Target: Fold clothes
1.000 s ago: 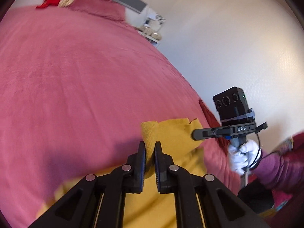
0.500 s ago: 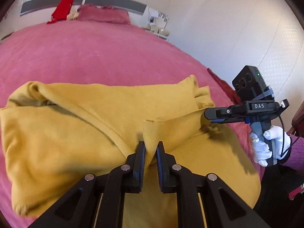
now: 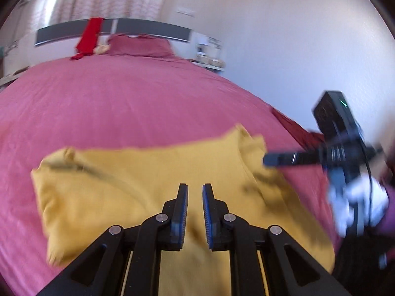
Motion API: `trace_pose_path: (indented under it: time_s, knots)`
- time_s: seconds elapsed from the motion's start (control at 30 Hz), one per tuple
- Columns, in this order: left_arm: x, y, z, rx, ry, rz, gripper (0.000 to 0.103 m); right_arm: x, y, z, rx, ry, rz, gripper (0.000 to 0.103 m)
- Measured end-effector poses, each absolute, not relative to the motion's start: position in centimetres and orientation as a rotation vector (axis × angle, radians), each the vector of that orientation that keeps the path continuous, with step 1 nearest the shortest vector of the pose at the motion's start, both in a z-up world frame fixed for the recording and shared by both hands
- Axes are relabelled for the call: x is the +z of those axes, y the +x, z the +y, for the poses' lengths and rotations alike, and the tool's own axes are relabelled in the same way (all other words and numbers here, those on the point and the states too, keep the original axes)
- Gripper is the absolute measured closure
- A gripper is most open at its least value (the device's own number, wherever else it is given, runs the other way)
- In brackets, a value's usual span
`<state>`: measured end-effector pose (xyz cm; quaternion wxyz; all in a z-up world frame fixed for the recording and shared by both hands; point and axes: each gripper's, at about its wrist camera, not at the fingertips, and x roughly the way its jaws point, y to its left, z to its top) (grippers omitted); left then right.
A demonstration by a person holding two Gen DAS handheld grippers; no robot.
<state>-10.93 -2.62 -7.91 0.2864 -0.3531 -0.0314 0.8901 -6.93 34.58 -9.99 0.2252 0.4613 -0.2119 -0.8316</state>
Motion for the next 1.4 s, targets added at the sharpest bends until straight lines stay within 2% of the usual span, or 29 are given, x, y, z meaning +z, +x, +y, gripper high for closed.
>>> trace_pose_path:
  time_s: [0.2,0.27,0.4,0.43,0.53,0.6,0.63,0.67,0.7,0.73,0.8,0.93,1.0,1.03,1.1,1.2,1.33,1.4]
  knots:
    - [-12.7,-18.9,-1.4,2.509,-1.194,-0.066,0.091,-12.3,-13.1,31.5,-2.308,1.352,-0.559,0.040]
    - [-13.8,-21.0,-4.0,2.471,-1.205,-0.221,0.097,-13.0,-14.9,30.7,-2.311,1.373,-0.562,0.041]
    - [-14.8,-23.7,-9.2,2.352,-1.185,-0.614,0.098,-13.5,-14.0,34.9,-2.282,1.260,-0.866,0.047]
    - [-15.0,-24.0,-10.5,2.344,-1.190,-0.680,0.101,-13.6,-13.8,35.9,-2.271,1.230,-0.941,0.047]
    - [-15.3,-23.9,-13.0,2.302,-1.134,-0.871,0.102,-14.0,-13.2,39.0,-2.226,1.133,-1.160,0.047]
    - [-14.8,-23.4,-13.9,2.297,-1.074,-0.963,0.095,-14.2,-12.7,41.1,-2.187,1.063,-1.303,0.044]
    - [-14.2,-22.8,-14.0,2.326,-1.017,-0.968,0.093,-14.3,-12.5,42.1,-2.166,1.027,-1.372,0.043]
    - [-13.9,-22.4,-13.8,2.373,-1.009,-0.934,0.092,-14.4,-12.3,42.8,-2.145,1.004,-1.422,0.038]
    - [-13.7,-22.1,-13.5,2.413,-1.013,-0.893,0.092,-14.6,-12.3,41.7,-2.140,1.058,-1.359,0.031]
    - [-13.9,-22.3,-12.7,2.416,-1.086,-0.814,0.092,-14.8,-12.3,40.5,-2.134,1.110,-1.295,0.029]
    - [-14.2,-22.4,-11.2,2.415,-1.209,-0.666,0.095,-15.0,-12.2,38.4,-2.117,1.204,-1.177,0.029]
    - [-9.7,-18.2,-12.7,2.463,-0.977,-0.701,0.092,-14.6,-10.9,39.2,-2.108,1.208,-1.209,0.033]
    - [-8.2,-14.9,-14.1,2.491,-0.930,-0.668,0.091,-12.0,-8.6,40.3,-2.137,1.107,-1.172,0.032]
    - [-7.8,-13.4,-14.7,2.495,-0.927,-0.651,0.090,-10.7,-7.3,40.8,-2.158,1.058,-1.144,0.031]
    - [-8.2,-10.1,-15.4,2.476,-0.963,-0.626,0.090,-7.9,-3.7,41.7,-2.265,0.996,-0.985,0.020]
    - [-10.7,-6.0,-14.7,2.396,-1.114,-0.544,0.090,-7.0,1.0,43.2,-2.279,1.073,-0.862,0.020]
    - [-13.0,-0.4,-14.6,2.264,-1.287,-0.373,0.090,-9.7,6.5,47.3,-2.229,1.251,-0.971,0.020]
    - [-14.2,2.2,-15.8,2.192,-1.347,-0.384,0.090,-11.6,8.5,48.8,-2.174,1.313,-1.074,0.020]
